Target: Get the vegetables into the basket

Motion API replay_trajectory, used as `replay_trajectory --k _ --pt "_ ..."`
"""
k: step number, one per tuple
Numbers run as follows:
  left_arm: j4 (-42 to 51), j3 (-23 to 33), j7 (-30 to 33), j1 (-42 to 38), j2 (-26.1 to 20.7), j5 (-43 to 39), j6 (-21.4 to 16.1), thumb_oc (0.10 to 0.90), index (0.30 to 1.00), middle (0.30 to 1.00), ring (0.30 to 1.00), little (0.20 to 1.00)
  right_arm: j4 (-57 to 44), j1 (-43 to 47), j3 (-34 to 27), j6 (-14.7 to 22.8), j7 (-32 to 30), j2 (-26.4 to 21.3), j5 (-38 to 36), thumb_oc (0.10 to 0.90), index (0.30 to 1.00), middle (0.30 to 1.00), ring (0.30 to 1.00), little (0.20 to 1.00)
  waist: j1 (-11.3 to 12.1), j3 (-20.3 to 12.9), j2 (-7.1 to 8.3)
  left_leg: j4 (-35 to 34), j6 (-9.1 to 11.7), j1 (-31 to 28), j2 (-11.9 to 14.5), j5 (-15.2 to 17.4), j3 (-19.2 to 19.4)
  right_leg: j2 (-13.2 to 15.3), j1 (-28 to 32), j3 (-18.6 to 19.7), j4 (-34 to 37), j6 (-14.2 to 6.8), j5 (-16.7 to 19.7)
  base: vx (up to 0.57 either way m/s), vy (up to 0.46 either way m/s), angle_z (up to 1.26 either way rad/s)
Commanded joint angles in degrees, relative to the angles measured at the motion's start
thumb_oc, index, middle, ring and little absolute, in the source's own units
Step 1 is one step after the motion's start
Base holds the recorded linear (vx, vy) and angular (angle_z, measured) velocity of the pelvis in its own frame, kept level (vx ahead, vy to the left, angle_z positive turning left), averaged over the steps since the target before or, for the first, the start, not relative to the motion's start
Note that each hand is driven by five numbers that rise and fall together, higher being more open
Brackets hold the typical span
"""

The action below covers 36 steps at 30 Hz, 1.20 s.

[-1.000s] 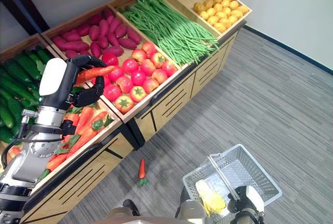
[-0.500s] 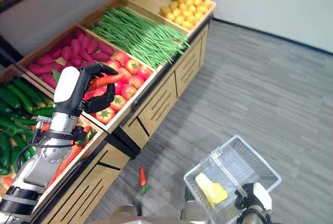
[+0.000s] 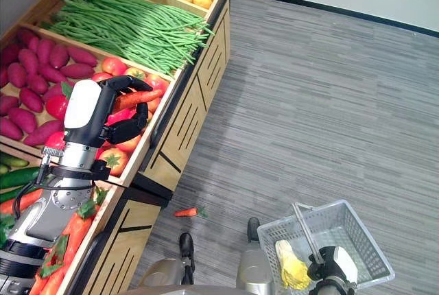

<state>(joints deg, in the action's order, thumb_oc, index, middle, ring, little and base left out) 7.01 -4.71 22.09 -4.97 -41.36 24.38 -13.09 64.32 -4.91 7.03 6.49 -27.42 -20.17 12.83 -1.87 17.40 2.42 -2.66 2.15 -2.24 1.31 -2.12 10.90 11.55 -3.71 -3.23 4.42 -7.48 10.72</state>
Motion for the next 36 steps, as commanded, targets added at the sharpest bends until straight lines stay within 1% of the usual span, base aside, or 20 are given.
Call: replay_trajectory --k 1,2,3,5,7,10,12,14,18,19,20,24,27,28,29,31,32,34,35,36 --pt "6.19 4.53 4.06 -5.49 -1.55 0.11 -3.32 0.4 0.3 0.3 0.3 0.3 -1.94 2.93 0.87 1.52 -3.04 -2.2 -0.57 0.4 0.3 0.3 0.3 0.3 -0.09 -2.99 1.19 6.83 0.62 2.87 1.49 8.18 1.37 3.57 2.55 -0.55 -6.07 -5.16 -6.82 -0.06 0.1 -0.24" --pt "6.2 4.6 4.06 -5.45 -1.63 0.05 -3.43 0.4 0.3 0.3 0.3 0.3 -2.23 3.23 0.95 1.48 -3.05 -2.13 -0.54 0.4 0.3 0.3 0.3 0.3 -0.23 -2.86 1.38 6.87 0.53 2.82 1.4 8.26 2.13 4.02 1.64 -0.74 -6.13 -5.81 -4.72 -0.1 0.084 -0.3" --pt "5.82 4.57 4.18 -5.72 -2.08 0.1 -3.49 0.4 0.3 0.3 0.3 0.3 -2.52 3.65 1.19 1.42 -3.08 -1.91 -0.66 0.4 0.3 0.3 0.3 0.3 0.02 -2.95 1.33 6.85 0.45 2.95 1.69 8.08 3.21 4.1 0.8 -0.79 -6.08 -6.28 -3.82 -0.1 0.06 -0.27" --pt "5.34 4.37 4.37 -6.05 -2.48 -0.13 -3.44 0.4 0.3 0.3 0.3 0.3 -2.76 3.99 1.65 1.61 -3.29 -1.39 -0.76 0.4 0.3 0.3 0.3 0.3 0.93 -2.92 0.52 6.64 0.3 2.92 2.8 7.62 5.16 4.56 0.79 -5.17 -8.4 -6.03 -5.07 -0.11 0.075 -0.62" --pt "5.36 4.73 4.22 -6.03 -2.48 -0.57 -3.3 0.4 0.3 0.3 0.3 0.3 -2.49 4.01 1.43 1.71 -3.71 -0.96 -0.85 0.4 0.3 0.3 0.3 0.3 2.21 -4.06 -0.26 5.0 0.05 2.77 3.86 6.61 7.81 5.8 3.53 -11.91 -11.96 -5.01 -7.22 -0.12 0.076 -0.78" --pt "5.53 4.75 3.86 -6.01 -2.59 -0.72 -3.28 0.4 0.3 0.3 0.3 0.3 -1.94 3.88 1.28 1.52 -3.67 -0.79 -0.56 0.4 0.3 0.3 0.3 0.3 2.64 -4.95 -0.17 3.63 -0.18 2.48 3.82 5.89 9.14 5.67 4.95 -12.56 -13.64 -4.84 -7.85 -0.07 0.038 -0.57" --pt "5.4 4.84 3.51 -5.99 -2.61 -0.74 -3.07 0.4 0.3 0.3 0.3 0.3 -2.67 3.18 1.28 1.53 -3.72 -0.6 -0.33 0.4 0.3 0.3 0.3 0.3 3.04 -5.81 0.43 3.19 -0.14 2.19 3.75 5.57 10.54 5.6 6.02 -13.05 -13.54 -5.04 -7.71 -0.03 -0.039 -0.43" --pt "4.83 4.54 2.9 -6.14 -2.56 -0.47 -2.93 0.4 0.3 0.3 0.3 0.3 -2.51 2.62 1.27 1.37 -3.53 -0.38 -0.13 0.4 0.3 0.3 0.3 0.3 3.61 -6.36 1.35 4.65 0.24 2.39 3.74 5.86 11.93 5.32 7.86 -14.34 -10.36 -5.5 -7.46 -0.01 -0.096 -0.48" --pt "4.57 4.62 1.93 -5.25 -1.78 -0.42 -3.1 0.4 0.3 0.3 0.3 0.3 -2.2 1.39 0.7 1.35 -3.26 -0.49 -0.04 0.4 0.3 0.3 0.3 0.3 2.65 -6.38 1.24 6.68 1.4 2.17 5.32 5.64 13.36 3.5 8.79 -14.33 -7.08 -4.33 -10.04 0.01 -0.131 -0.39" --pt "4.57 4.67 1.56 -5.14 -1.54 -0.63 -3.08 0.4 0.3 0.3 0.3 0.3 -1.91 1.24 0.53 1.26 -3.12 -0.64 0.05 0.4 0.3 0.3 0.3 0.3 2.25 -6.16 1.05 7.65 2.12 2.41 6.55 5.1 14.01 2.4 9.47 -14.34 -5.32 -3.68 -11.58 -0.03 -0.17 -0.3" --pt "4.57 4.68 1.55 -5.14 -1.53 -0.64 -3.08 0.4 0.3 0.3 0.3 0.3 -1.91 1.24 0.52 1.26 -3.11 -0.65 0.05 0.4 0.3 0.3 0.3 0.3 2.27 -6.13 1.01 7.74 2.17 2.42 6.64 5.14 14.01 2.33 9.52 -14.34 -5.27 -3.64 -11.56 -0.03 -0.177 -0.24" --pt "4.01 4.55 1.0 -4.72 -0.3 -0.6 -2.99 0.4 0.3 0.3 0.3 0.3 -2.78 -0.12 0.09 1.48 -3.17 -1.15 0.06 0.4 0.3 0.3 0.3 0.3 1.35 -5.5 0.39 8.42 4.0 2.34 8.71 3.12 13.7 0.03 11.23 -14.3 -3.28 -2.12 -13.39 -0.03 -0.199 -0.19" --pt "3.54 3.78 0.89 -5.36 0.97 -1.04 -3.11 0.4 0.3 0.3 0.3 0.3 -2.09 -0.15 -0.57 1.73 -3.36 -2.45 -0.77 0.4 0.3 0.3 0.3 0.3 0.83 -4.31 -0.39 12.91 5.83 4.12 11.08 1.9 12.25 -1.63 12.13 -14.27 -2.84 -0.59 -14.59 -0.05 -0.208 -0.04" --pt "3.42 3.9 0.86 -5.2 0.98 -0.93 -3.08 0.4 0.3 0.3 0.3 0.3 -2.54 -0.1 -0.47 1.8 -3.29 -2.93 -0.73 0.4 0.3 0.3 0.3 0.3 0.79 -3.85 -0.47 14.67 6.51 4.58 11.78 0.84 11.14 -2.2 12.33 -13.88 -2.82 -0.12 -14.99 -0.06 -0.184 -0.03" --pt "3.18 3.49 0.85 -5.38 1.2 -0.87 -3.08 0.4 0.3 0.3 0.3 0.3 -2.79 -0.11 -0.38 2.13 -3.4 -3.55 -0.84 0.4 0.3 0.3 0.3 0.3 1.03 -3.05 -0.56 16.87 7.47 5.44 12.22 -0.6 8.43 -2.73 12.37 -13.05 -3.0 0.46 -15.19 -0.05 -0.132 -0.06" --pt "3.13 3.03 0.94 -5.51 1.5 -0.83 -3.14 0.4 0.3 0.3 0.3 0.3 -2.36 0.32 -0.54 2.22 -3.37 -4.51 -1.1 0.4 0.3 0.3 0.3 0.3 1.77 -2.27 -0.63 17.47 7.95 6.26 11.16 -0.73 2.26 -2.86 12.2 -12.24 -3.27 0.73 -15.18 -0.05 -0.055 -0.25" --pt "3.12 3.05 0.94 -5.57 1.52 -0.82 -3.14 0.4 0.3 0.3 0.3 0.3 -2.35 0.39 -0.56 2.23 -3.36 -4.53 -1.1 0.4 0.3 0.3 0.3 0.3 1.62 -2.39 -0.62 17.2 7.84 6.5 11.05 -1.14 2.14 -2.82 11.96 -12.39 -3.22 0.76 -14.95 -0.03 -0.011 -0.41" --pt "3.68 3.3 1.37 -4.72 1.99 -0.95 -3.1 0.4 0.3 0.3 0.3 0.3 -0.83 1.14 -0.78 2.19 -3.61 -5.51 -1.07 0.4 0.3 0.3 0.3 0.3 2.62 -2.47 -0.5 14.67 7.69 5.81 8.42 1.22 -5.29 -2.21 10.84 -10.83 -3.79 0.21 -14.51 0.01 0.008 -0.38" --pt "4.23 3.38 1.87 -4.61 1.93 -0.96 -3.35 0.4 0.3 0.3 0.3 0.3 -1.19 1.03 -0.71 2.34 -3.89 -6.27 -0.67 0.4 0.3 0.3 0.3 0.3 2.59 -2.89 -0.75 10.99 7.23 4.7 8.42 2.66 -6.84 -1.93 10.07 -9.95 -4.16 -0.2 -14.1 0.04 0.04 -0.51" --pt "4.33 3.15 1.96 -4.95 1.7 -0.92 -3.46 0.4 0.3 0.3 0.3 0.3 -1.07 1.03 -0.7 2.37 -3.72 -6.81 -0.73 0.4 0.3 0.3 0.3 0.3 2.29 -3.42 -1.03 8.22 6.5 3.34 8.36 3.19 -6.2 -1.95 9.75 -9.68 -4.35 -0.47 -14.04 0.06 0.066 -0.4"
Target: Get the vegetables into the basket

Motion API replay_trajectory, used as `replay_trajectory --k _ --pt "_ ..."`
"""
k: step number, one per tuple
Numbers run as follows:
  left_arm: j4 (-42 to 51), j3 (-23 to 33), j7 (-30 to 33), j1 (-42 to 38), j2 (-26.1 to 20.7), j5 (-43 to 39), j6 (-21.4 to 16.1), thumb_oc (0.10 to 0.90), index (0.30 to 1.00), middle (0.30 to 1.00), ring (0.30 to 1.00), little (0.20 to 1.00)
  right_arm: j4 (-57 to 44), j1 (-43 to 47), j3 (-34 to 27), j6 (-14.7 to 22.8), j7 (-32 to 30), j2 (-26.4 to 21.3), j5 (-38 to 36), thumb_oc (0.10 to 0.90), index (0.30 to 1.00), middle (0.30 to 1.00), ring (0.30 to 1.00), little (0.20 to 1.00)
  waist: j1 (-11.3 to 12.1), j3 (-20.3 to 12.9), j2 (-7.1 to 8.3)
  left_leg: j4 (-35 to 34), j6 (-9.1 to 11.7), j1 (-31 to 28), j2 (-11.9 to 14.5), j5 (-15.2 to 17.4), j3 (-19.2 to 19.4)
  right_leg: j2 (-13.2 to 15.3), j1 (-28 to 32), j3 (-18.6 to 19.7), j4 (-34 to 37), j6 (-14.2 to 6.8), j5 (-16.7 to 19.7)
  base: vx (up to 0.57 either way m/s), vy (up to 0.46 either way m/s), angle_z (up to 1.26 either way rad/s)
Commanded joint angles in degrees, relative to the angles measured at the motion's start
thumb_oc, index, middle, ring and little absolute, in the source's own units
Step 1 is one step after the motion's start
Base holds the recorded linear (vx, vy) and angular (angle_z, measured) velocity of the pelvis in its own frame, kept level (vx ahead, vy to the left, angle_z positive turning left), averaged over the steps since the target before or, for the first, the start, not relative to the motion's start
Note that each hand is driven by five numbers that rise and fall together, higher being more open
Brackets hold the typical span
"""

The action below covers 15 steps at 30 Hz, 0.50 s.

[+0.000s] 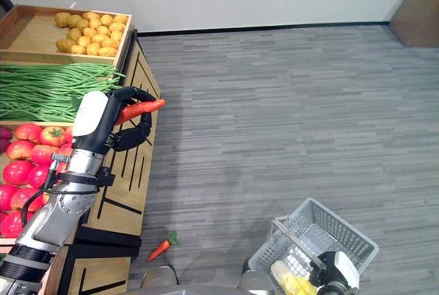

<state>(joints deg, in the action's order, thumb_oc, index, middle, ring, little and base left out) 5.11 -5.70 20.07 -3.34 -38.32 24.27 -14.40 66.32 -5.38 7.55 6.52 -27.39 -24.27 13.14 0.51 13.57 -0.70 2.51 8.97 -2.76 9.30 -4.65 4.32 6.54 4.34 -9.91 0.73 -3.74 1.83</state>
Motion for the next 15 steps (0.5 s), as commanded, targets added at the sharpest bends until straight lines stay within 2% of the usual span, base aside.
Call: replay_trajectory --k 1,2,5,10,15 --pt "6.56 3.76 3.76 -6.99 -1.42 -0.98 -2.27 0.4 0.3 0.3 0.3 0.3 -2.7 1.41 -1.27 2.27 -3.68 -2.92 -0.97 0.4 0.3 0.3 0.3 0.3 -0.25 -0.15 1.82 1.24 -0.78 2.89 0.24 5.48 1.33 3.11 1.8 -3.12 -0.63 -4.32 -5.07 0.06 0.159 -0.21" --pt "6.91 2.94 3.24 -7.4 -1.69 -1.2 -2.4 0.4 0.3 0.3 0.3 0.3 -3.4 1.02 -1.45 2.07 -3.64 -3.54 -0.65 0.4 0.3 0.3 0.3 0.3 -0.72 -0.98 1.49 -1.95 -1.49 1.31 -0.34 5.03 2.68 3.59 1.59 -3.38 -0.99 -4.7 -4.84 0.05 0.137 0.01" --pt "7.34 1.82 2.75 -8.05 -2.43 -1.34 -2.53 0.4 0.3 0.3 0.3 0.3 -3.22 1.6 -3.05 1.87 -4.07 -3.66 -2.19 0.4 0.3 0.3 0.3 0.3 -0.9 -1.53 1.47 -4.86 -2.23 -0.26 -1.49 4.53 3.94 4.52 0.86 -3.22 -1.45 -5.41 -4.22 0.01 0.136 -0.04" --pt "7.82 1.51 1.92 -8.03 -3.39 -1.75 -2.9 0.4 0.3 0.3 0.3 0.3 -2.32 2.26 -3.67 1.5 -3.85 -4.5 -2.65 0.4 0.3 0.3 0.3 0.3 -0.23 -2.39 1.92 -6.58 -2.93 -1.44 -2.34 4.28 5.02 5.26 0.73 -2.74 -1.12 -6.12 -3.49 0.01 0.077 -0.08" --pt "8.34 0.95 1.08 -7.99 -4.86 -2.93 -3.75 0.4 0.3 0.3 0.3 0.3 0.3 4.15 -4.68 1.03 -3.59 -9.3 -1.91 0.4 0.3 0.3 0.3 0.3 0.46 -3.63 2.33 -6.93 -2.87 -1.91 -2.48 4.34 5.0 5.37 1.99 -3.35 0.85 -6.34 -2.69 0.0 0.0 0.0"
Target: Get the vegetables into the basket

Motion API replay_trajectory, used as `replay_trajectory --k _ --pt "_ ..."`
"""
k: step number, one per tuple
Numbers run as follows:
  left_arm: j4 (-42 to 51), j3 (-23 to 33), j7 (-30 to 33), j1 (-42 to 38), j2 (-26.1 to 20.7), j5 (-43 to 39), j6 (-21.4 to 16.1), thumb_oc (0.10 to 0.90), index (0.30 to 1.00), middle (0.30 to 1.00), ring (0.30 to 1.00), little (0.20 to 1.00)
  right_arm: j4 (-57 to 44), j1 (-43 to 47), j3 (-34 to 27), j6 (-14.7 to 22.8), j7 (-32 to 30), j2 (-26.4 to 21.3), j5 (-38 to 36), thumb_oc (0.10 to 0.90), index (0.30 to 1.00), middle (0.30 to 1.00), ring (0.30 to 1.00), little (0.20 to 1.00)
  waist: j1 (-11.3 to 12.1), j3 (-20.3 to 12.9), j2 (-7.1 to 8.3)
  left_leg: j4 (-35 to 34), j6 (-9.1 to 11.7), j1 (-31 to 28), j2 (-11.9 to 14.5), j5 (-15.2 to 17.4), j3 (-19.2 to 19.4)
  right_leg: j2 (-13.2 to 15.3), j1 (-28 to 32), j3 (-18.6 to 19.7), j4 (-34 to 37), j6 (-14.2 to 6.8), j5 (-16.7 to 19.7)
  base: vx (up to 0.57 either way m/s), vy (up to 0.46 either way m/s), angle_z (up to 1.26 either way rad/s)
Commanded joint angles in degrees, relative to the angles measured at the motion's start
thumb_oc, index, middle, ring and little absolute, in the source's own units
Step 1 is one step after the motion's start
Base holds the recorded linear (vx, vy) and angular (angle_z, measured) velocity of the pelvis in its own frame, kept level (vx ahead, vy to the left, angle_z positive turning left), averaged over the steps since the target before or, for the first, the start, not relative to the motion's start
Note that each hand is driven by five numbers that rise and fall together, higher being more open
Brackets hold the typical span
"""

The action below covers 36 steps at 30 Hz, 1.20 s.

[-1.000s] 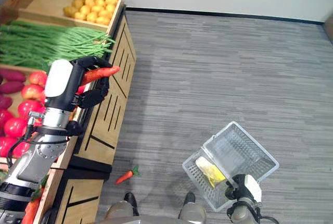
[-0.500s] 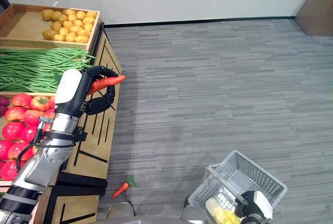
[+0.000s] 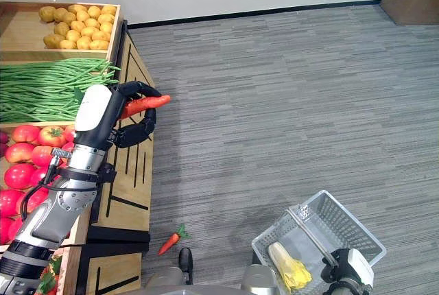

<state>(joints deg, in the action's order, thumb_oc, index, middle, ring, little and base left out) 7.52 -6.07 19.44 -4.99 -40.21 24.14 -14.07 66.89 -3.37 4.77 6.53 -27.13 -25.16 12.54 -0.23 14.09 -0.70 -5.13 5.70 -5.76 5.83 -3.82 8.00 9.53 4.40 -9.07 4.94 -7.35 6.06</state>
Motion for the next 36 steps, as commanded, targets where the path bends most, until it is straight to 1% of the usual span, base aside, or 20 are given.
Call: replay_trajectory --k 1,2,5,7,9,10,11,14,17,19,21,24,28,29,30,31,32,33,34,36 --pt "6.38 0.99 1.51 -6.28 -3.34 -3.22 -4.4 0.4 0.3 0.3 0.3 0.3 -0.16 2.71 -2.22 0.97 -3.66 -10.4 -1.15 0.4 0.3 0.3 0.3 0.3 1.31 -4.38 2.31 0.6 0.54 0.97 1.08 3.46 1.26 2.3 2.39 -4.41 -2.54 -2.72 -6.59 0.0 0.0 0.0" --pt "6.69 1.09 1.34 -5.93 -3.68 -3.42 -4.38 0.4 0.3 0.3 0.3 0.3 -1.59 2.92 -1.86 0.93 -3.49 -10.93 -0.71 0.4 0.3 0.3 0.3 0.3 1.34 -4.51 2.41 0.54 0.61 0.87 1.15 3.45 1.35 2.2 2.54 -4.52 -2.16 -2.73 -6.43 0.0 0.0 0.0" --pt "7.61 0.67 0.64 -5.36 -5.16 -3.59 -4.65 0.4 0.3 0.3 0.3 0.3 -9.42 3.84 -1.27 1.57 -3.18 -16.24 1.53 0.4 0.3 0.3 0.3 0.3 1.12 -5.03 2.59 0.17 1.06 0.53 1.53 3.28 1.6 1.61 3.21 -4.86 -0.39 -2.72 -5.77 -0.01 -0.016 0.02" --pt "7.96 0.2 0.42 -5.48 -5.79 -3.89 -5.03 0.4 0.3 0.3 0.3 0.3 -12.49 4.63 -0.45 2.44 -2.64 -18.8 2.41 0.4 0.3 0.3 0.3 0.3 1.15 -5.02 2.65 0.13 1.28 0.52 1.83 3.09 1.64 1.4 3.27 -4.79 -0.12 -2.76 -5.76 0.0 0.0 0.0" --pt "8.3 -0.7 -0.19 -5.78 -6.49 -4.15 -5.36 0.4 0.3 0.3 0.3 0.3 -16.73 5.73 1.16 3.25 -1.53 -20.78 3.21 0.4 0.3 0.3 0.3 0.3 1.12 -5.03 2.61 0.13 1.46 0.37 2.17 2.9 1.66 1.15 3.39 -4.7 -0.04 -2.67 -5.84 0.0 0.0 0.0" --pt "8.26 -0.68 -0.2 -5.79 -6.46 -4.17 -5.39 0.4 0.3 0.3 0.3 0.3 -16.87 5.68 1.13 3.17 -1.44 -20.84 3.18 0.4 0.3 0.3 0.3 0.3 1.09 -4.99 2.55 0.13 1.48 0.33 2.2 2.91 1.65 1.12 3.44 -4.71 -0.04 -2.65 -5.85 0.0 0.0 0.0" --pt "8.58 -2.19 -1.09 -6.29 -6.88 -4.87 -5.68 0.4 0.3 0.3 0.3 0.3 -18.91 6.93 2.59 4.03 -0.2 -23.04 3.48 0.4 0.3 0.3 0.3 0.3 1.22 -5.12 2.52 0.13 1.62 0.15 2.41 2.73 1.54 0.84 3.83 -4.83 -0.02 -2.49 -6.03 0.0 0.0 0.0" --pt "9.26 -4.3 -2.51 -7.04 -7.35 -6.04 -6.12 0.4 0.3 0.3 0.3 0.3 -22.41 9.81 4.84 4.86 1.51 -24.82 3.07 0.4 0.3 0.3 0.3 0.3 1.28 -5.2 2.31 0.13 1.76 -0.19 2.58 2.67 1.41 0.57 4.24 -5.05 0.06 -2.32 -6.22 0.0 0.0 0.0" --pt "9.59 -6.99 -3.52 -8.89 -7.8 -8.04 -6.73 0.4 0.3 0.3 0.3 0.3 -21.17 15.42 7.69 5.84 1.75 -25.89 1.48 0.4 0.3 0.3 0.3 0.3 1.74 -5.2 1.84 0.13 1.89 -0.42 2.82 2.62 1.31 0.41 4.48 -5.14 0.06 -2.28 -6.47 0.0 0.0 0.0" --pt "9.84 -7.83 -3.87 -9.55 -7.97 -8.74 -7.06 0.4 0.3 0.3 0.3 0.3 -21.37 17.06 8.77 6.07 2.07 -26.18 1.15 0.4 0.3 0.3 0.3 0.3 1.78 -5.12 1.73 0.13 1.91 -0.46 2.88 2.61 1.3 0.35 4.5 -5.11 0.06 -2.26 -6.45 0.0 0.0 0.0" --pt "10.68 -11.19 -5.03 -11.74 -9.31 -10.12 -7.72 0.4 0.3 0.3 0.3 0.3 -23.73 21.02 11.58 6.99 3.17 -27.05 -0.24 0.4 0.3 0.3 0.3 0.3 1.78 -5.18 1.42 0.13 1.96 -0.58 2.97 2.63 1.42 0.31 4.55 -5.06 0.06 -2.26 -6.49 0.0 0.0 0.0" --pt "11.1 -13.26 -5.8 -13.34 -9.8 -10.92 -8.02 0.4 0.3 0.3 0.3 0.3 -23.8 23.22 13.19 7.26 3.54 -27.28 -0.83 0.4 0.3 0.3 0.3 0.3 1.87 -5.23 1.25 0.13 1.98 -0.68 2.94 2.68 1.52 0.31 4.6 -5.01 0.06 -2.29 -6.57 0.0 0.0 0.0" --pt "11.49 -18.58 -7.14 -17.34 -9.44 -12.27 -8.46 0.4 0.3 0.3 0.3 0.3 -24.07 29.86 18.53 7.28 4.69 -25.91 -1.18 0.4 0.3 0.3 0.3 0.3 2.07 -5.14 0.95 0.13 1.96 -0.7 2.9 2.79 1.74 0.41 4.41 -4.96 0.06 -2.32 -6.42 0.0 0.0 0.0" --pt "11.39 -18.59 -7.14 -17.44 -9.4 -12.29 -8.48 0.4 0.3 0.3 0.3 0.3 -23.98 30.01 18.62 7.28 4.71 -25.92 -1.22 0.4 0.3 0.3 0.3 0.3 2.06 -5.11 0.92 0.13 1.96 -0.7 2.9 2.79 1.75 0.41 4.4 -4.95 0.06 -2.32 -6.42 0.0 0.0 0.0" --pt "11.5 -20.31 -7.49 -18.14 -9.06 -12.73 -8.69 0.4 0.3 0.3 0.3 0.3 -23.79 32.7 21.23 7.1 5.06 -25.64 -0.31 0.4 0.3 0.3 0.3 0.3 2.3 -5.16 0.84 0.13 1.95 -0.68 2.9 2.81 1.69 0.38 4.37 -4.98 0.06 -2.32 -6.43 0.0 0.0 0.0" --pt "11.4 -20.28 -7.46 -18.2 -9.04 -12.73 -8.71 0.4 0.3 0.3 0.3 0.3 -23.62 32.96 21.42 7.12 5.04 -25.6 -0.33 0.4 0.3 0.3 0.3 0.3 2.24 -5.12 0.82 0.13 1.95 -0.67 2.9 2.82 1.71 0.38 4.35 -4.96 0.06 -2.32 -6.43 0.0 0.0 0.0" --pt "10.91 -22.39 -7.93 -19.49 -7.93 -13.14 -8.77 0.4 0.3 0.3 0.3 0.3 -22.04 36.26 23.53 6.87 5.06 -23.71 -0.31 0.4 0.3 0.3 0.3 0.3 2.41 -5.09 0.63 0.13 1.95 -0.6 2.88 2.82 1.72 0.43 4.36 -4.97 0.06 -2.33 -6.39 0.0 0.0 0.0" --pt "10.79 -22.42 -7.9 -19.61 -7.92 -13.13 -8.8 0.4 0.3 0.3 0.3 0.3 -21.86 36.46 23.64 6.91 5.03 -23.65 -0.33 0.4 0.3 0.3 0.3 0.3 2.39 -5.04 0.64 0.13 1.95 -0.6 2.88 2.82 1.73 0.43 4.35 -4.96 0.06 -2.33 -6.38 0.0 0.0 0.0" --pt "10.62 -22.7 -7.93 -19.69 -7.31 -13.19 -8.73 0.4 0.3 0.3 0.3 0.3 -21.11 37.18 23.49 6.56 4.82 -22.25 -0.64 0.4 0.3 0.3 0.3 0.3 2.48 -5.0 0.54 0.13 1.95 -0.56 2.88 2.83 1.74 0.42 4.32 -4.97 0.06 -2.33 -6.39 0.0 0.0 0.0" --pt "9.64 -23.09 -7.67 -20.23 -4.68 -13.69 -7.95 0.4 0.3 0.3 0.3 0.3 -19.87 40.14 22.53 5.89 3.62 -16.85 -4.44 0.4 0.3 0.3 0.3 0.3 2.68 -4.86 0.32 0.13 1.86 -0.47 2.83 2.85 1.68 0.45 4.17 -4.99 0.06 -2.19 -6.42 0.0 0.0 0.0"
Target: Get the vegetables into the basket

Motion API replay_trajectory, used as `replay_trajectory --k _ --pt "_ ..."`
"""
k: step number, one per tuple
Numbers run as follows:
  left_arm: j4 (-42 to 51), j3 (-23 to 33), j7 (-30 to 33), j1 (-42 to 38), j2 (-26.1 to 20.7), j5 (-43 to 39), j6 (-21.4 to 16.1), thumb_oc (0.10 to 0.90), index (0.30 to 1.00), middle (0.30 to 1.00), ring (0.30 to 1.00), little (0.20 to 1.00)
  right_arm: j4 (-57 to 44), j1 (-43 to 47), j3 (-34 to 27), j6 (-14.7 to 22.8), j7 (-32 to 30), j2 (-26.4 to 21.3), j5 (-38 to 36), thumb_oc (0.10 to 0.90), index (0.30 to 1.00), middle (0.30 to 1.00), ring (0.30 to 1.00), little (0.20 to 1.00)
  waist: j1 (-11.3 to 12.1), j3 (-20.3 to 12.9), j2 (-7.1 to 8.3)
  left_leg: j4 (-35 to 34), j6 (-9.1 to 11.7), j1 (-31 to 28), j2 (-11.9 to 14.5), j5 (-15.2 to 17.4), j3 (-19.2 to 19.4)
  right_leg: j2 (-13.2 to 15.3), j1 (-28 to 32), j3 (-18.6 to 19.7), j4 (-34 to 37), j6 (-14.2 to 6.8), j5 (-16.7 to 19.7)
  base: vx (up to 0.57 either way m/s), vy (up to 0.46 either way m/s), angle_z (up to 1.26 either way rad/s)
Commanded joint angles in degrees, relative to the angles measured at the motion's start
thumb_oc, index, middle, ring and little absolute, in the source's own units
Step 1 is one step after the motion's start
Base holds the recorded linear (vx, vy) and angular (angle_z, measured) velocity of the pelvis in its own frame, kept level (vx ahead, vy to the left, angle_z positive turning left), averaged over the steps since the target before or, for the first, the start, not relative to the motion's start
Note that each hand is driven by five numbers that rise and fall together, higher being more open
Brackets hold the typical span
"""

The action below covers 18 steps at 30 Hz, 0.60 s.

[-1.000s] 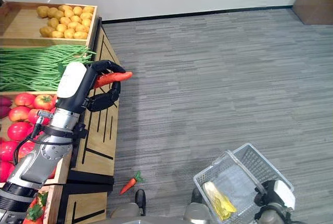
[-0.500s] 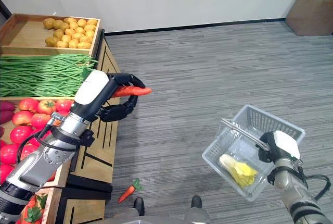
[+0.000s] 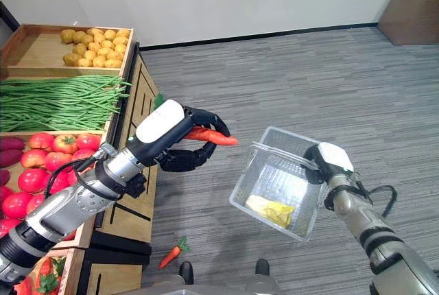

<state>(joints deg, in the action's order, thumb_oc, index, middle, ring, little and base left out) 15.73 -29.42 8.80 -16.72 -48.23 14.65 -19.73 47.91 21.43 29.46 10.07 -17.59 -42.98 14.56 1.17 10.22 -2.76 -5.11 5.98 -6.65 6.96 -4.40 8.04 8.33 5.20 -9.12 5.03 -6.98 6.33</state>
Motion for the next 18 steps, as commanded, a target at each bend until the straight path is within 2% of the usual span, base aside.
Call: replay_trajectory --k 1,2,9,18 --pt "1.37 0.27 2.99 -8.54 3.34 -4.2 -2.3 0.4 0.3 0.3 0.3 0.3 -0.83 15.45 -2.08 2.33 -5.92 1.0 -6.5 0.4 0.3 0.3 0.3 0.3 1.25 -0.97 2.39 0.11 1.59 0.43 1.71 3.42 1.65 1.65 3.37 -4.94 -0.03 -2.56 -6.69 0.0 0.0 0.0" --pt "0.64 -0.62 3.05 -8.92 5.04 -4.81 -2.07 0.4 0.3 0.3 0.3 0.3 -0.63 17.46 -1.53 2.22 -6.22 3.65 -8.03 0.4 0.3 0.3 0.3 0.3 1.34 -1.03 2.23 0.11 1.5 0.43 1.68 3.46 1.63 1.66 3.4 -4.93 -0.03 -2.44 -6.68 0.0 0.0 0.0" --pt "-1.19 -5.39 1.5 -10.65 7.21 -3.59 -1.69 0.4 0.3 0.3 0.3 0.3 -3.29 21.8 -0.04 3.04 -6.91 10.01 -11.46 0.4 0.3 0.3 0.3 0.3 1.37 -1.3 1.96 0.11 1.26 0.16 1.7 3.69 1.62 1.57 3.53 -4.71 -0.03 -2.17 -7.01 0.0 0.0 0.0" --pt "-3.77 -9.38 -0.26 -11.25 8.36 -1.13 -1.82 0.4 0.3 0.3 0.3 0.3 -6.67 24.73 1.06 2.87 -7.63 12.88 -11.25 0.4 0.3 0.3 0.3 0.3 1.21 -1.51 2.02 0.11 1.18 -0.03 1.82 3.92 1.86 1.48 3.61 -4.56 -0.03 -2.05 -7.24 0.0 0.0 0.0"
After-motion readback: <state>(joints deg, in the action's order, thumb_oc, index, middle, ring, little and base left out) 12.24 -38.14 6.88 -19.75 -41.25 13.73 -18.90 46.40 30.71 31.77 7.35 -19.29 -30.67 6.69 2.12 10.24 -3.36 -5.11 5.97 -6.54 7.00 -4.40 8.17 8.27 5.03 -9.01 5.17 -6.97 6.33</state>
